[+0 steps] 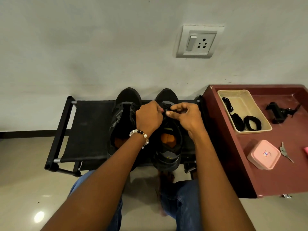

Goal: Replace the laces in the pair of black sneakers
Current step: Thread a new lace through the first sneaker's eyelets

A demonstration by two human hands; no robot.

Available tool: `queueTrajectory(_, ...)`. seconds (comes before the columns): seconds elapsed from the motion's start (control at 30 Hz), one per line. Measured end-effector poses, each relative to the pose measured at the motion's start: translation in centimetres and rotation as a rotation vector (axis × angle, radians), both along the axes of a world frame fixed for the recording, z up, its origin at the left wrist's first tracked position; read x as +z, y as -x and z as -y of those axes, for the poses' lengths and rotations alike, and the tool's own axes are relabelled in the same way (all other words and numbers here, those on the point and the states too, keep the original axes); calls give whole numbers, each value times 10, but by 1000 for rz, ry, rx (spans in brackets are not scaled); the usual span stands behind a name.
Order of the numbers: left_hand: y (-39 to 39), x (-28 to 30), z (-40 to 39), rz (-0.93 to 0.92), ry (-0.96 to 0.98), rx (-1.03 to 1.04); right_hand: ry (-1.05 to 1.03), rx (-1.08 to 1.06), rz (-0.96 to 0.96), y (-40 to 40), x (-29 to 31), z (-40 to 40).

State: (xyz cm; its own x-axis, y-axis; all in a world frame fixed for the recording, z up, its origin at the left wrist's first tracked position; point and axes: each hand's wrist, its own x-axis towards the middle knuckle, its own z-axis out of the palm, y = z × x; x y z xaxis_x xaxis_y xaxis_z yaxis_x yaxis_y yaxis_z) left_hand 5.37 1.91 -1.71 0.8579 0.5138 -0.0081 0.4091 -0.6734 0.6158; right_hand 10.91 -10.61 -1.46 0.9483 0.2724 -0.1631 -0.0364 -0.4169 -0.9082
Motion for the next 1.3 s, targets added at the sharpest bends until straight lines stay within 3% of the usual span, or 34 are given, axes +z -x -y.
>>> queueTrajectory(0.13, -4, -5, -10, 33, 255, 126, 260, 205, 36, 12, 11, 13)
queueTrajectory(0.27, -1, 18, -11, 335, 789, 374, 552, 198, 20, 21, 5, 17)
queueTrajectory(0.37, 2, 47, -26, 681, 1201, 494, 646, 114, -30, 30, 2, 11)
queueTrajectory(0.43, 4, 53, -36, 790, 1268, 511, 645, 110, -79, 33, 2, 9)
queueTrajectory(0.5, 6, 51, -37, 695, 1084, 439, 598, 122, -136, 34, 3, 7)
queueTrajectory(0.6, 7, 36, -27, 340, 422, 111, 558, 110, -158, 34, 2, 4)
queueTrajectory(0.67, 4, 21, -21, 121, 102, -123, 536, 83, -165, 34, 0, 3)
queueTrajectory(0.77, 0, 10, -16, -175, -180, -277, 498, 41, -188, 33, -3, 2)
queueTrajectory(0.83, 0, 8, -17, -185, -208, -268, 470, 18, -209, 32, -4, 1)
queueTrajectory(0.9, 2, 11, -19, -86, -27, -180, 452, -1, -223, 32, -5, 0)
queueTrajectory(1.0, 2, 20, -22, 99, 397, -1, 428, -25, -244, 33, -7, 0)
queueTrajectory(1.1, 2, 37, -23, 373, 974, 172, 408, -48, -255, 33, -7, -1)
queueTrajectory(1.2, 4, 55, -33, 656, 1556, 190, 404, -57, -261, 33, -7, -2)
queueTrajectory(1.3, 5, 60, -39, 733, 1672, 171, 409, -61, -260, 32, -9, -2)
